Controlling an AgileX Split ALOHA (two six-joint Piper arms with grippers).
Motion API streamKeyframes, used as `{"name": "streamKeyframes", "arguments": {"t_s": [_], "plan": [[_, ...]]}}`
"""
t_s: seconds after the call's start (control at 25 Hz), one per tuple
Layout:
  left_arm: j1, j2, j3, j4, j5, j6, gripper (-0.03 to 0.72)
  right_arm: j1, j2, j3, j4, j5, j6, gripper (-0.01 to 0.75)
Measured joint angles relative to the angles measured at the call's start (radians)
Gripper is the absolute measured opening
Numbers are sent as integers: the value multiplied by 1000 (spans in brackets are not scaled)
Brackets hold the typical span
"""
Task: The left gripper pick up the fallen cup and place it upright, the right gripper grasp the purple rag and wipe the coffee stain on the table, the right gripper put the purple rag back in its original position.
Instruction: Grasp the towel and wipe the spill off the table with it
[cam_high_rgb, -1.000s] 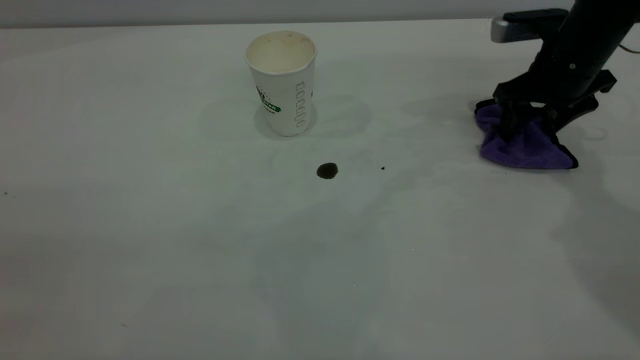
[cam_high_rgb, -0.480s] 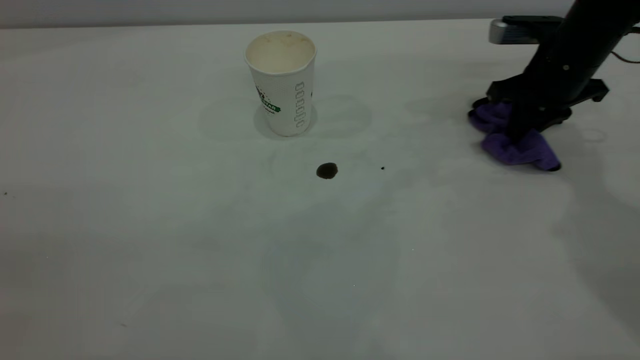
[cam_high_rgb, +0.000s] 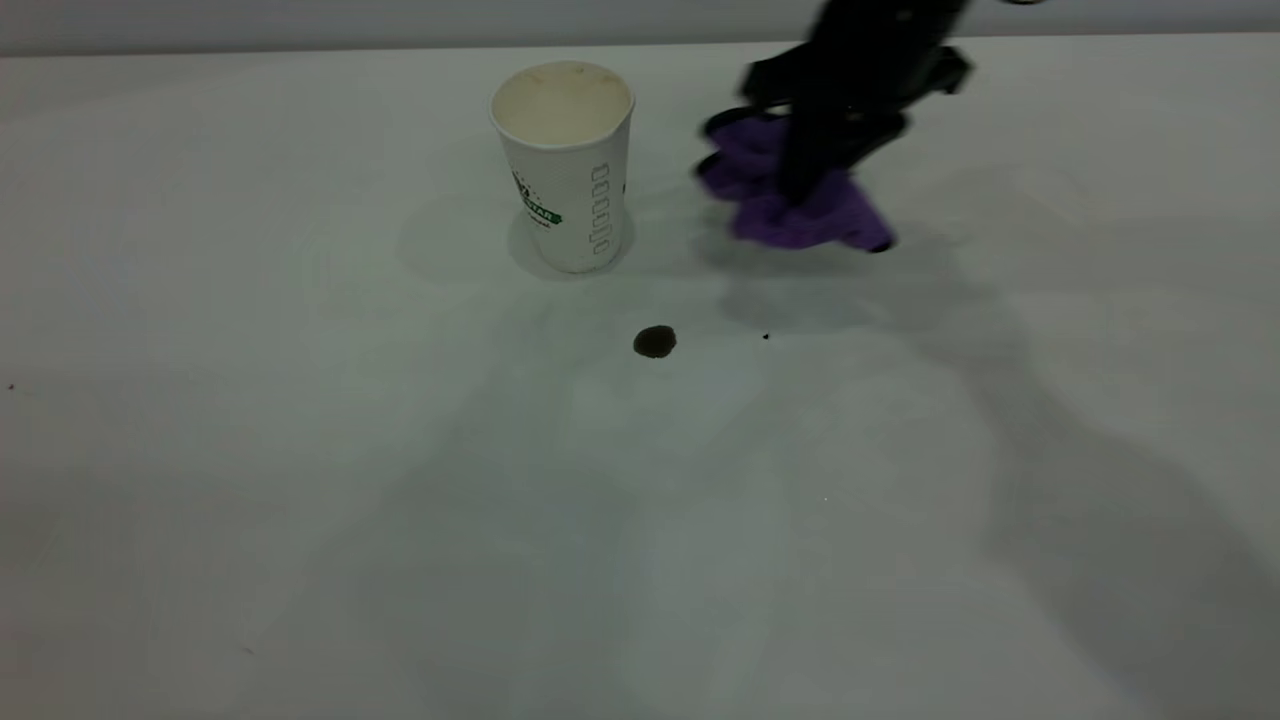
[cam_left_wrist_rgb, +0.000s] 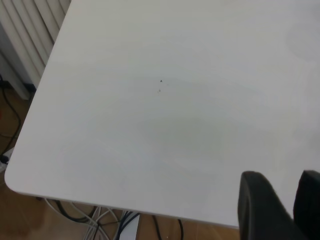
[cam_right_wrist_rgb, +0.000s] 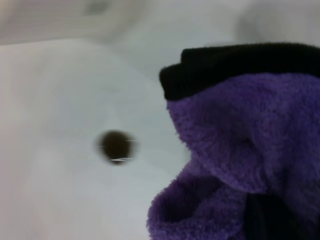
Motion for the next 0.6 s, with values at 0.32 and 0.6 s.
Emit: {"name": "streamKeyframes", "arguments": {"t_s": [0.32,0.6], "plan": [[0,0,0,0,0,0,238,101,96,-30,-52,-67,93,77],[0,0,0,0,0,0,238,107,159,-36,-52,-97,125,77]]}}
